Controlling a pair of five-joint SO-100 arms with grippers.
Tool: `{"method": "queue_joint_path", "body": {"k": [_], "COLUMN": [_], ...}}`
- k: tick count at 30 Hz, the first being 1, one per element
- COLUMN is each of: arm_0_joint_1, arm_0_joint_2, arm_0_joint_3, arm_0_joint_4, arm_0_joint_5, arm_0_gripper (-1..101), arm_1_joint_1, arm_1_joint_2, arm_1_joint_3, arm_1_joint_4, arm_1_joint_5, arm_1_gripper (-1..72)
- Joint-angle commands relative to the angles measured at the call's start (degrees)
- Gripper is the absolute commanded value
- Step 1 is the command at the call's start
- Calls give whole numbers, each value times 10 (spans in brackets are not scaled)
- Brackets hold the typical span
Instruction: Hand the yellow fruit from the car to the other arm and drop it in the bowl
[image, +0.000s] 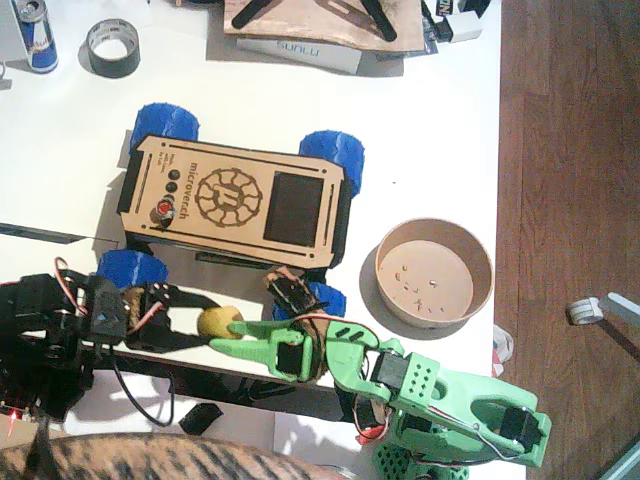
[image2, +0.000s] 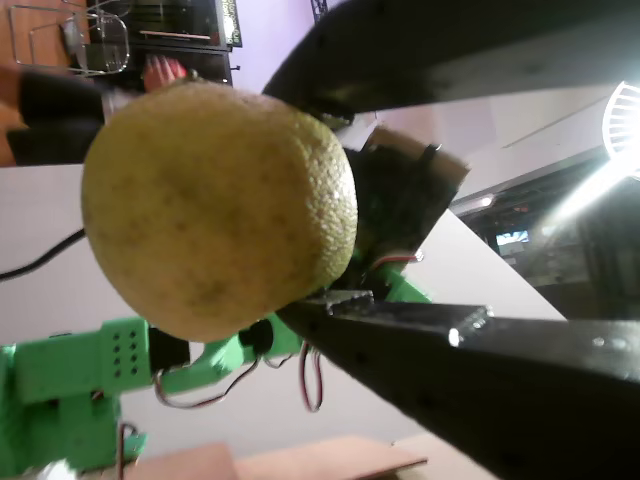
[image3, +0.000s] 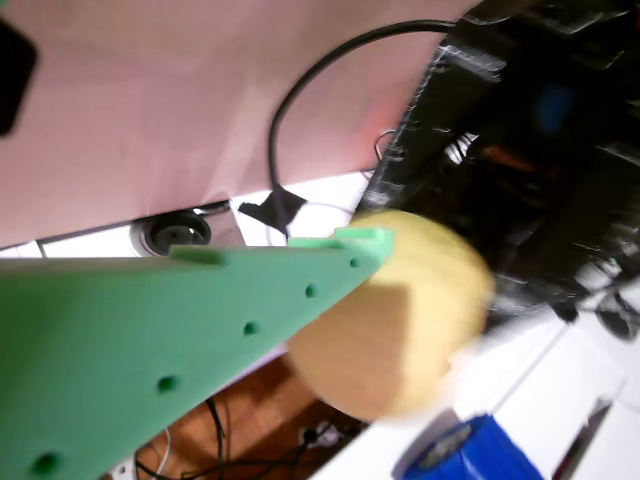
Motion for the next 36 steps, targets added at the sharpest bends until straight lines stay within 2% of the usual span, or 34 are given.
{"method": "queue_joint_path", "body": {"k": [1, 5, 10, 15, 27, 36], "arm_0_joint_1": [11, 14, 16, 18, 20, 20], "arm_0_joint_2": [-18, -56, -71, -78, -52, -36], "arm_0_joint_3": [18, 51, 52, 52, 52, 52], "arm_0_joint_4": [-83, -153, -159, -179, -152, -141], "arm_0_joint_5": [-6, -6, -6, -6, -6, -6], "arm_0_gripper": [-2, -2, -2, -2, -2, -2], "arm_1_joint_1": [18, 25, 33, 34, 46, 43], "arm_1_joint_2": [-4, -20, -32, -4, 25, 54], "arm_1_joint_3": [-30, -33, -33, -13, 10, 28], "arm_1_joint_4": [-23, -31, -40, -18, 28, 84], "arm_1_joint_5": [-4, -5, -7, 14, 25, 86], "arm_1_gripper": [234, 235, 248, 284, 309, 318]}}
